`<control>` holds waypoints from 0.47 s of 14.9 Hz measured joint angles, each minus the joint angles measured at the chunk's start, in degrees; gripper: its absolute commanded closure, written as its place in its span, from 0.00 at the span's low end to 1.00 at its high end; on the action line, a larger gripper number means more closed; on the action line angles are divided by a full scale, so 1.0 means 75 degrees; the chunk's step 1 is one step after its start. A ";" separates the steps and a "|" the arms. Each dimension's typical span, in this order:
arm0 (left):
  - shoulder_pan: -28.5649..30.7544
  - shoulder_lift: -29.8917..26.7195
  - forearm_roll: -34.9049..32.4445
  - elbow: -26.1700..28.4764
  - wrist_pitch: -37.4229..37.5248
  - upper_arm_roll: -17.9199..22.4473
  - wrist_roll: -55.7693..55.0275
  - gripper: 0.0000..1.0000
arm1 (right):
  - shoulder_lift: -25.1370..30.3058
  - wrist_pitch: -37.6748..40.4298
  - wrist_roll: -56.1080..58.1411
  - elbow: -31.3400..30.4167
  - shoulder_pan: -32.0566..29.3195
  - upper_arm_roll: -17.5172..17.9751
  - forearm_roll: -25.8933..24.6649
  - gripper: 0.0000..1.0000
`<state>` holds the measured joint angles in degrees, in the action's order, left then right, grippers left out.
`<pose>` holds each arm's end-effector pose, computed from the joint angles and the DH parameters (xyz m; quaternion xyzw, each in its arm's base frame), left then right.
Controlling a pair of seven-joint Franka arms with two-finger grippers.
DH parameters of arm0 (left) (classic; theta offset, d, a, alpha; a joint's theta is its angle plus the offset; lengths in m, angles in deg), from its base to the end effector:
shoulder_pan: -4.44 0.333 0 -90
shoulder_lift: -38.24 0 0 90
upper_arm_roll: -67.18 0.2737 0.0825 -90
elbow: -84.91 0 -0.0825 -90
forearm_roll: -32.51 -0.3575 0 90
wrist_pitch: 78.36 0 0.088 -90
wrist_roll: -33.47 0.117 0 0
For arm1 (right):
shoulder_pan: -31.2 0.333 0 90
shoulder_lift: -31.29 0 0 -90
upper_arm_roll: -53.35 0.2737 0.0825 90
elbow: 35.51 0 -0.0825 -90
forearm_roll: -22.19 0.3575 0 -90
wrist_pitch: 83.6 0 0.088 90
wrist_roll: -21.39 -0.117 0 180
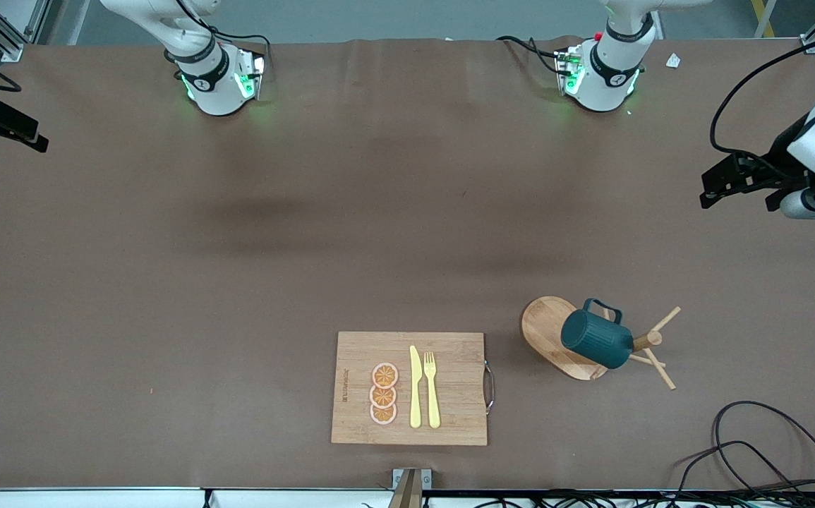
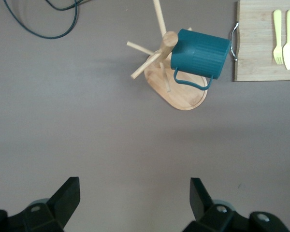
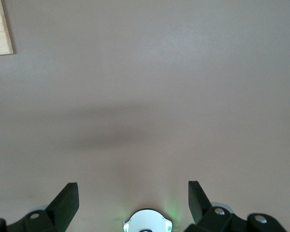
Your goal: Pass cup and hang on rack
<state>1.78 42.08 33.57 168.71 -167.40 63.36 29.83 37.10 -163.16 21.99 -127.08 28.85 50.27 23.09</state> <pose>0.5416 -0.0625 0.5830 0.9995 -0.0249 0.0112 0.0125 0.4776 -0.0446 0.5965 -0.9976 0.0408 0.0535 0.0133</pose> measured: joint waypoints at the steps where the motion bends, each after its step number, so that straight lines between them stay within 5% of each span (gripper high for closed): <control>1: -0.0111 0.0008 0.0000 -0.0062 0.0055 0.0118 0.0004 0.00 | 0.0000 0.0000 0.0000 0.0004 0.0000 0.0003 0.0000 0.00; 7: -0.0298 0.0121 0.0000 -0.0320 0.0162 0.0316 -0.0003 0.00 | 0.0000 0.0002 0.0002 0.0016 0.0000 0.0014 0.0000 0.00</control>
<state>-0.46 42.98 33.57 166.31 -166.19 65.73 29.80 37.10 -163.14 22.00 -126.96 28.86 50.37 23.09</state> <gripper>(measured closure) 0.000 0.000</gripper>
